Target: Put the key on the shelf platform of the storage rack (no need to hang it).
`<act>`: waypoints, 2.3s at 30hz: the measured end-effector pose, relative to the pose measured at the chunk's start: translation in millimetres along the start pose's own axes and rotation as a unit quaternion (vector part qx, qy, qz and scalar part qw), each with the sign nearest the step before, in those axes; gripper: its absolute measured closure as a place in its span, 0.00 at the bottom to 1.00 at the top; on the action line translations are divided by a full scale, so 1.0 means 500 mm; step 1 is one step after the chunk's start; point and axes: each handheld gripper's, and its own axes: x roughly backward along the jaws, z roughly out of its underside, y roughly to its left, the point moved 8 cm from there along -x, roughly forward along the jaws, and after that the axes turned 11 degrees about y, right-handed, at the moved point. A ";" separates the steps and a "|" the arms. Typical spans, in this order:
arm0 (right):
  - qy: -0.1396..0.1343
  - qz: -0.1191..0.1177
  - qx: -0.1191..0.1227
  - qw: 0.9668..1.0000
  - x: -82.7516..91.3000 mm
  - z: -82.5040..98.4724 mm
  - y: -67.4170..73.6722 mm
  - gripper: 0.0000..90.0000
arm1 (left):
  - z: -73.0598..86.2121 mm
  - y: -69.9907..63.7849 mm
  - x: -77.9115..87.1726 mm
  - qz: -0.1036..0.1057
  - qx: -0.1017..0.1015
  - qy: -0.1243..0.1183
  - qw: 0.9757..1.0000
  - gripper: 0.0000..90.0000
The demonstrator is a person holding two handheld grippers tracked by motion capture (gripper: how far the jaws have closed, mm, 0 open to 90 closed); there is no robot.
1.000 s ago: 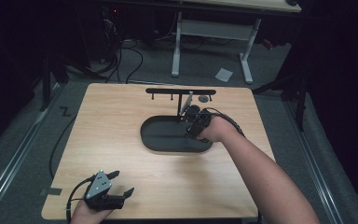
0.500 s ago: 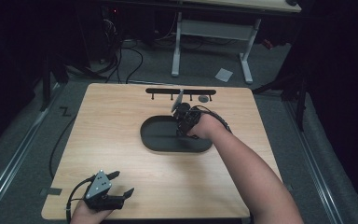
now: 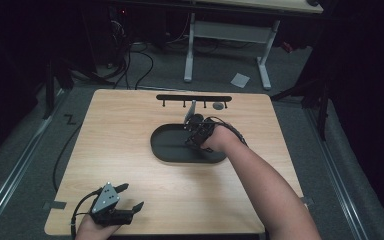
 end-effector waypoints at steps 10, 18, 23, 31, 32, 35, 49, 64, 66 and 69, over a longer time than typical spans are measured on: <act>0.019 0.005 0.000 1.000 -0.044 0.029 -0.013 0.54 | 0.002 -0.002 -0.002 0.003 -0.002 0.007 1.000 0.21; 0.022 -0.003 -0.009 1.000 -0.068 0.035 -0.014 0.54 | 0.002 -0.002 -0.003 0.002 -0.003 0.007 1.000 0.21; 0.022 -0.002 -0.011 1.000 -0.076 0.035 -0.015 0.54 | 0.003 -0.001 -0.002 0.002 -0.003 0.007 1.000 0.21; 0.024 -0.004 -0.021 0.999 -0.086 0.033 -0.013 0.53 | 0.004 0.000 -0.001 0.000 -0.002 0.007 1.000 0.21; 0.023 -0.003 -0.018 1.000 -0.087 0.032 -0.015 0.53 | 0.004 0.000 -0.001 0.000 -0.002 0.007 1.000 0.21; 0.020 -0.008 -0.018 1.000 -0.084 0.031 -0.015 0.49 | 0.005 0.000 -0.001 0.001 -0.002 0.009 1.000 0.21; -0.027 -0.007 -0.036 0.999 -0.024 0.054 -0.009 0.38 | 0.003 0.003 0.000 -0.001 0.002 0.004 1.000 0.21; -0.080 0.009 -0.047 0.996 -0.019 0.111 -0.005 0.34 | 0.002 -0.003 -0.004 0.000 -0.004 0.009 1.000 0.21; -0.083 0.016 -0.041 0.996 -0.021 0.116 -0.004 0.34 | 0.002 -0.002 -0.005 0.000 -0.003 0.009 1.000 0.21; -0.093 0.021 -0.040 0.995 -0.019 0.123 0.001 0.34 | 0.003 -0.002 -0.005 -0.001 -0.002 0.009 1.000 0.21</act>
